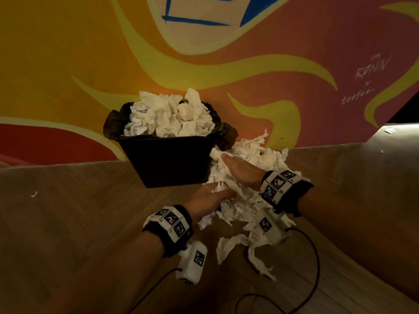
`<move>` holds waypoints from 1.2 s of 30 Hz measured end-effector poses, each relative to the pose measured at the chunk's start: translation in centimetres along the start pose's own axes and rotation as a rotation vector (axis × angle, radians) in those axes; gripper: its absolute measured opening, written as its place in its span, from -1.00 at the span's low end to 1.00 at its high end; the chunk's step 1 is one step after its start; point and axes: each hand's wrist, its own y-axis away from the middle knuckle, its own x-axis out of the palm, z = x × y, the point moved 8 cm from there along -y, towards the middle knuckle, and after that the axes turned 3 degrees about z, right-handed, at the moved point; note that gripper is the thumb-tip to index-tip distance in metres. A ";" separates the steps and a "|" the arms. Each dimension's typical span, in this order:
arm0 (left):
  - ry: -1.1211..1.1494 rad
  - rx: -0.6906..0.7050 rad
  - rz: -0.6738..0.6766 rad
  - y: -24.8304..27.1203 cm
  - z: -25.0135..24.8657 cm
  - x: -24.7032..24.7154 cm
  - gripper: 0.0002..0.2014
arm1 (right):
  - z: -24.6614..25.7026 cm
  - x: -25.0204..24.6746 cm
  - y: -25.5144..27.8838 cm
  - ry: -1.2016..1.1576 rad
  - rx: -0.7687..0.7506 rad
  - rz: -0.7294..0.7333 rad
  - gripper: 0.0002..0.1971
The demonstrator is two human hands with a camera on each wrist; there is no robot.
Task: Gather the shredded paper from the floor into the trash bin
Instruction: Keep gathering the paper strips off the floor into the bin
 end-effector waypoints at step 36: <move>-1.231 -0.005 -0.292 -3.1 -14.5 -20.1 -0.49 | 18.3 -1.3 -8.6 0.828 -0.109 -0.160 -0.58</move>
